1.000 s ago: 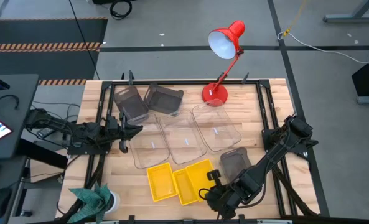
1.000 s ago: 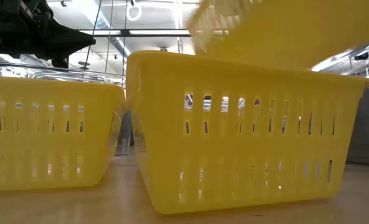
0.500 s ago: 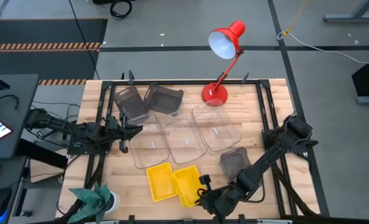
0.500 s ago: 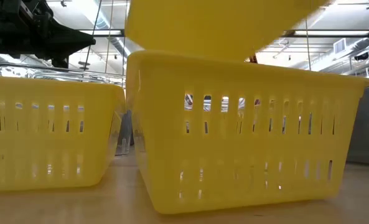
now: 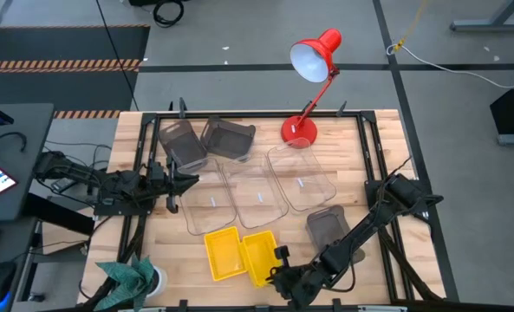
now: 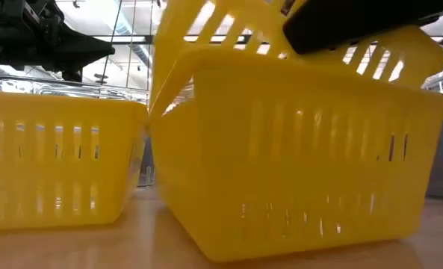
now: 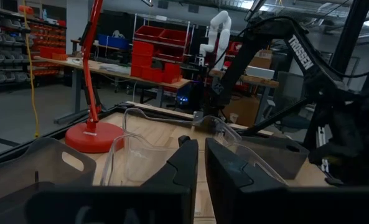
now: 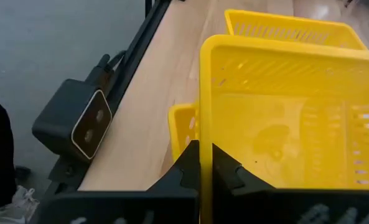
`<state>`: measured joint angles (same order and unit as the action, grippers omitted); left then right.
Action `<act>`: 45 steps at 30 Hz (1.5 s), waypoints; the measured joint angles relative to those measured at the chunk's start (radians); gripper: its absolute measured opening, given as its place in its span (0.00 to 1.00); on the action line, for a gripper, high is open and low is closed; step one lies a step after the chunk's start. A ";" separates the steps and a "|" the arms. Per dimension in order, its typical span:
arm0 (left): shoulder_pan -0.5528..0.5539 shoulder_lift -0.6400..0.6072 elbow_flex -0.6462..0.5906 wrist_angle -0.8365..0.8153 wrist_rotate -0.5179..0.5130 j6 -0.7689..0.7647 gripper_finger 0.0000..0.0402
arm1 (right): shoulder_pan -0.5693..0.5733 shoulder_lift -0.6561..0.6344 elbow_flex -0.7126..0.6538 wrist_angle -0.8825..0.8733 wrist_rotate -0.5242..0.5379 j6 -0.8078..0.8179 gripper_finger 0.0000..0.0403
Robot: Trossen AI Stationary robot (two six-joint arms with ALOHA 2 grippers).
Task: Stack baskets by color
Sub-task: Stack the right yellow bin on the middle yellow bin, then stack the left yellow bin on the right yellow bin
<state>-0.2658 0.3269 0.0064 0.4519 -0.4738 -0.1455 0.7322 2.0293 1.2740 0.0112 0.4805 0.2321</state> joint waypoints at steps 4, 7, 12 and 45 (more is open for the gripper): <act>0.000 0.000 0.000 0.000 0.000 0.000 0.07 | 0.000 -0.002 0.003 -0.034 -0.009 0.012 0.02; 0.000 0.000 0.000 0.000 0.000 0.000 0.07 | 0.000 -0.016 0.003 -0.099 -0.024 0.037 0.02; 0.000 0.000 0.000 -0.001 0.000 0.000 0.07 | 0.000 -0.043 0.003 -0.171 -0.030 0.063 0.02; 0.000 0.000 0.000 -0.001 0.000 0.000 0.07 | -0.090 -0.079 0.122 -0.259 -0.240 0.005 0.44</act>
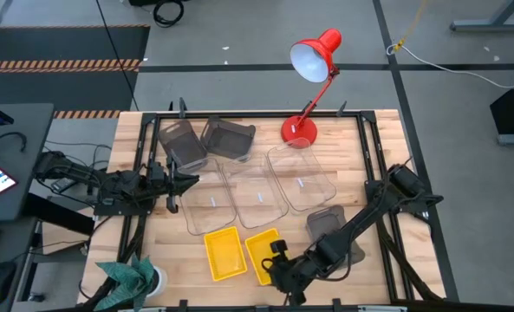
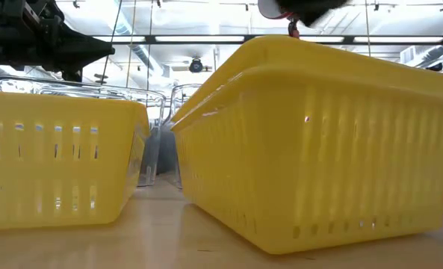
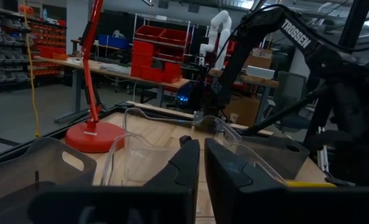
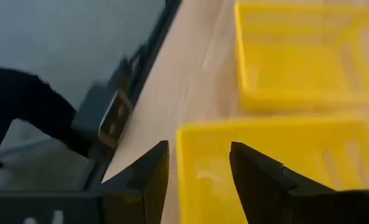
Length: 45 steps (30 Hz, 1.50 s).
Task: Stack baskets by color
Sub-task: Stack the left yellow bin on the right yellow bin
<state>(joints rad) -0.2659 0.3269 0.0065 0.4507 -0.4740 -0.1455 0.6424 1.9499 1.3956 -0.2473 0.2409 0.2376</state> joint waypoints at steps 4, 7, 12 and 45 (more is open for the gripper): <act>0.000 0.000 0.000 0.000 0.000 0.000 0.06 | -0.042 0.006 0.001 0.155 -0.001 -0.096 0.43; 0.000 0.000 0.000 0.000 0.000 0.000 0.07 | -0.069 0.029 0.001 0.243 0.001 -0.107 0.43; 0.000 0.001 0.000 0.004 0.000 0.000 0.08 | -0.090 0.069 0.009 0.366 -0.010 -0.089 0.43; 0.000 0.052 0.000 -0.008 0.000 0.000 0.07 | -0.127 0.457 0.738 -0.174 0.045 -0.099 0.45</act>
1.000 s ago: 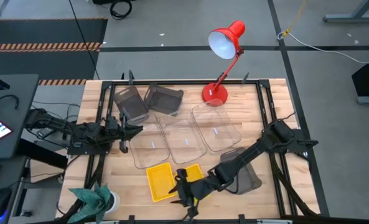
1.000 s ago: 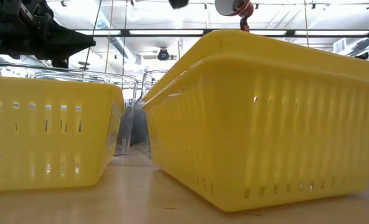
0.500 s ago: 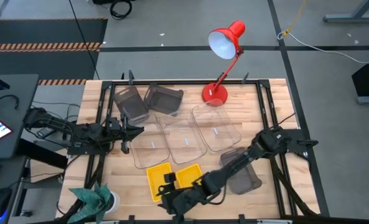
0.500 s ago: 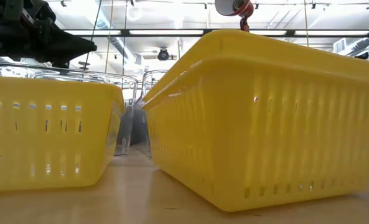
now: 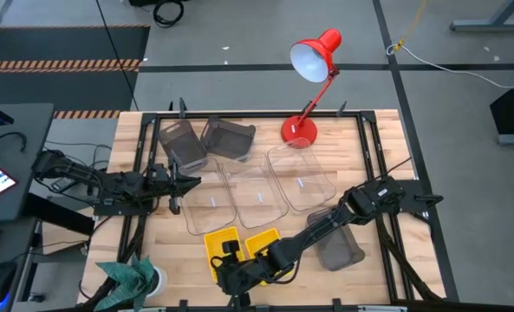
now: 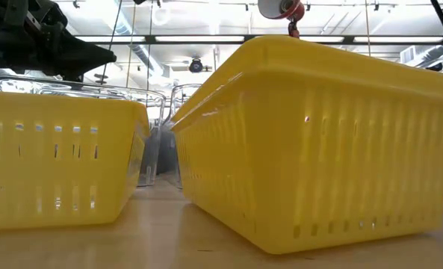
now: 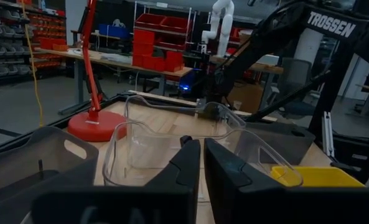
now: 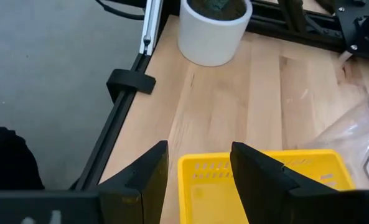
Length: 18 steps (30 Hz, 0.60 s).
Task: Stack baskets by color
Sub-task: Stack the left yellow bin on the right yellow bin
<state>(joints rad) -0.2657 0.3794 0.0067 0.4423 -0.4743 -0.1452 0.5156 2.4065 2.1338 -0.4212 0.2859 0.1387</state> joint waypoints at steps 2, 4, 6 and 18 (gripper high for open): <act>0.000 0.000 0.000 0.000 0.000 -0.001 0.06 | -0.002 0.000 0.000 -0.003 -0.002 -0.002 0.47; 0.000 0.000 0.000 0.000 0.000 0.000 0.06 | -0.005 0.000 0.000 -0.012 -0.008 -0.008 0.49; 0.000 0.000 0.000 0.001 0.000 -0.001 0.07 | -0.008 0.000 -0.012 -0.017 -0.009 -0.009 0.52; 0.000 0.000 0.000 0.001 0.000 -0.001 0.07 | -0.016 -0.002 -0.132 0.012 -0.022 -0.011 0.62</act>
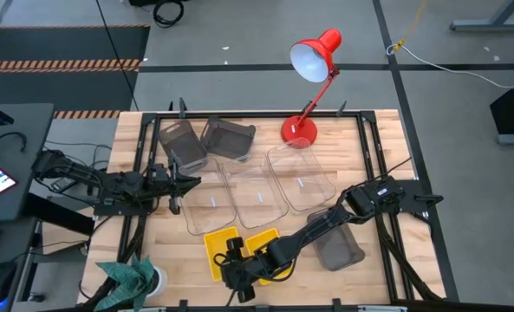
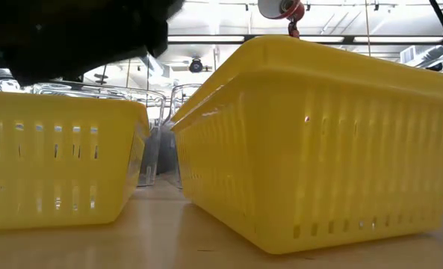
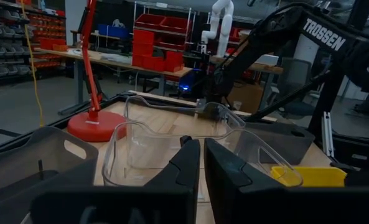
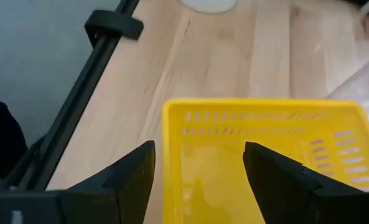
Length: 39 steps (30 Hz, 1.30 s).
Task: Stack baskets by color
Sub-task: Stack the left yellow bin on the right yellow bin
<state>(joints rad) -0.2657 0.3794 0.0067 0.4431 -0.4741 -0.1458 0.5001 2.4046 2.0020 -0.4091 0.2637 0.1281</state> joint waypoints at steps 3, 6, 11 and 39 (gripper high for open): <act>0.000 0.000 0.000 0.000 0.000 0.000 0.06 | 0.001 0.000 -0.030 -0.001 -0.002 0.002 0.60; 0.000 0.000 0.000 0.000 0.000 0.000 0.07 | 0.000 0.000 -0.049 0.034 -0.020 0.000 0.59; 0.000 0.000 0.000 0.000 0.000 0.000 0.09 | 0.001 0.000 -0.072 0.036 -0.031 0.001 0.55; 0.000 0.000 0.000 0.000 0.000 0.000 0.06 | 0.009 -0.025 -0.071 -0.017 -0.078 0.010 0.02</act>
<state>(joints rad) -0.2657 0.3794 0.0067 0.4435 -0.4740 -0.1455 0.5096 2.3799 1.9312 -0.4258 0.1852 0.1385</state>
